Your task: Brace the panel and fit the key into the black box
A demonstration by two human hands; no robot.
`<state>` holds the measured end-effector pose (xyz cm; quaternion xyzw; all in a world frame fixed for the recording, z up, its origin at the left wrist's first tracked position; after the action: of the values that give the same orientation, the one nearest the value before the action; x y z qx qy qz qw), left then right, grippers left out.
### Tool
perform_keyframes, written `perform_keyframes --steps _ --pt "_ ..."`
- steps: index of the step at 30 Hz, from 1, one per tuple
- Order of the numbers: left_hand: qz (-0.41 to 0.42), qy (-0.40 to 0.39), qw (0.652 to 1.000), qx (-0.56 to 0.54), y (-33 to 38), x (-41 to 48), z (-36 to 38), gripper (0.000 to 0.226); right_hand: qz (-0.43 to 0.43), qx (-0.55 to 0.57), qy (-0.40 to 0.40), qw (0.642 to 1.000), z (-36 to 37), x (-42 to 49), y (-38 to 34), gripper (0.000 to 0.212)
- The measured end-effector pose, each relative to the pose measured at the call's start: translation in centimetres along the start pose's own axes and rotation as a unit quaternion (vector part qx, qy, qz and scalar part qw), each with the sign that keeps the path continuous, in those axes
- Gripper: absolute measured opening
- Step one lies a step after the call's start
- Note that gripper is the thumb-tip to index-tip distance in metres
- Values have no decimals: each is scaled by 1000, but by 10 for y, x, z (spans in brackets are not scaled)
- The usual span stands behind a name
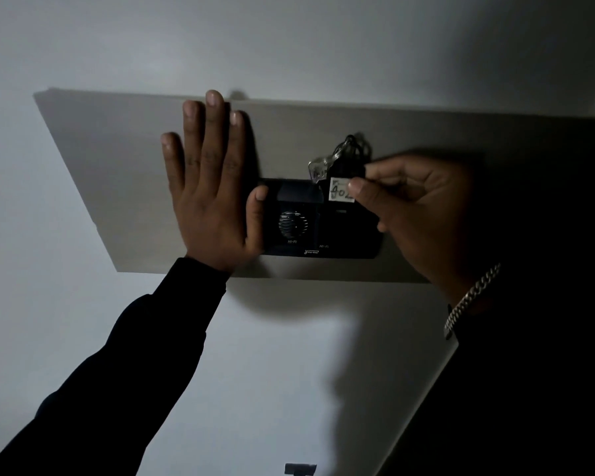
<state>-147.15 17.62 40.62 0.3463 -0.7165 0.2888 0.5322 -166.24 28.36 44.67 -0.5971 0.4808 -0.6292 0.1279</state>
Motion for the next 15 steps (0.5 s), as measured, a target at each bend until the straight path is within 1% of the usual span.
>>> perform_keyframes --steps 2,4,7,9,11,13,15 --pt "3 1 1000 6 -2 -2 1 64 -7 -8 -4 1000 0 -3 3 19" --pt "7 3 1000 7 -3 -3 2 64 -26 -20 -13 999 -6 -2 1 30" --pt "11 3 1000 6 -4 -4 2 64 -99 -80 -46 991 -17 9 -14 42" --pt "15 5 1000 4 -5 -3 1 64 -154 -170 -87 969 -21 20 -27 42" --pt "19 1 1000 -1 -6 -3 0 63 -187 -266 -127 937 -20 27 -40 43" --pt "24 -2 1000 -1 -9 -3 -1 62 -211 -316 -158 911 -13 32 -49 37" --pt "28 -4 1000 0 -10 -3 -3 62 -233 -347 -168 893 -6 35 -55 25"
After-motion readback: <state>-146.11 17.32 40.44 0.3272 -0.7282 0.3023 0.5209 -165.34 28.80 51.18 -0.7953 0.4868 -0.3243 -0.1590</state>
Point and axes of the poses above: each hand's wrist, its own x-axis towards the middle knuckle, its own z-axis out of the palm, y = z × x, the point moved 2 cm from there along x, towards the middle knuckle, and after that the axes turned 6 degrees about -y, right-handed, at the moved point
